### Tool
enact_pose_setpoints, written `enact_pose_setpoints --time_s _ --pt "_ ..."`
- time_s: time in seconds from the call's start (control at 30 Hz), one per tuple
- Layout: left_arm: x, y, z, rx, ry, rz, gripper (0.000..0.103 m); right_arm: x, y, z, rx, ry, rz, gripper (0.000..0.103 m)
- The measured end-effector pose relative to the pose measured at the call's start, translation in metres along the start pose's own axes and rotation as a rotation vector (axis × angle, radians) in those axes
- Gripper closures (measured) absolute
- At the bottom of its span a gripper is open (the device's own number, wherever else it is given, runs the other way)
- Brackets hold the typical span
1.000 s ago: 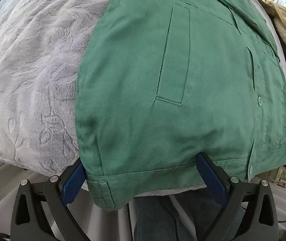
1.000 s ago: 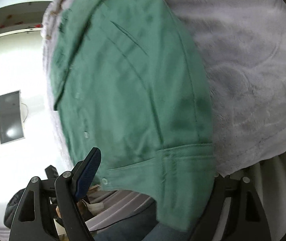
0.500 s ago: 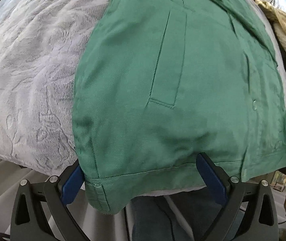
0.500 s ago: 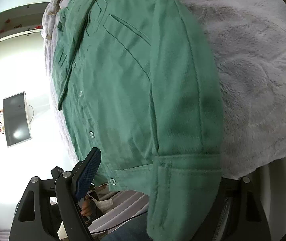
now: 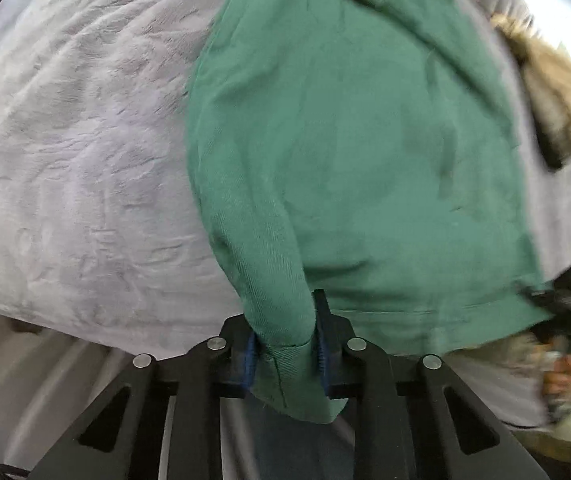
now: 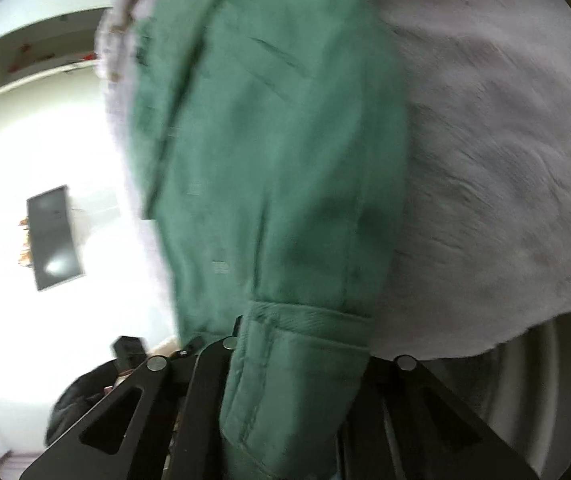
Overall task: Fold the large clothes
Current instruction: 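Lift the hem with both grippers and fold it over toward the collar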
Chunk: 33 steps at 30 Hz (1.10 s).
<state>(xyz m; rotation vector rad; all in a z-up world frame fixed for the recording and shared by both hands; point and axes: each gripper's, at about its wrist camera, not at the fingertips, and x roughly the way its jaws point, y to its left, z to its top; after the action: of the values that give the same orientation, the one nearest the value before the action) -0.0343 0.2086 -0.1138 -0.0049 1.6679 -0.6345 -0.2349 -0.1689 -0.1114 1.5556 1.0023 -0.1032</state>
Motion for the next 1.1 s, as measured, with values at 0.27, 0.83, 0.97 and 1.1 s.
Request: enact_pose_setpoints --time_s 0.27,0.83,0.97,1.1 --pt "-0.054 -0.019 0.037 -0.084 -0.123 -0.209 0.078 -0.013 0.059 0.040 -0.047 -0.016 0.230 0.094" --pt "-0.115 -0.083 0.204 -0.153 -0.445 -0.304 0.080 -0.025 0.189 0.214 -0.230 -0.043 0.294 0.095" --pt "-0.103 -0.078 0.254 -0.162 -0.452 -0.283 0.080 -0.003 0.197 0.262 -0.183 -0.074 0.245 0.094" --pt "-0.079 -0.070 0.302 -0.146 -0.440 -0.210 0.080 0.030 0.188 0.308 -0.143 -0.101 0.157 0.094"
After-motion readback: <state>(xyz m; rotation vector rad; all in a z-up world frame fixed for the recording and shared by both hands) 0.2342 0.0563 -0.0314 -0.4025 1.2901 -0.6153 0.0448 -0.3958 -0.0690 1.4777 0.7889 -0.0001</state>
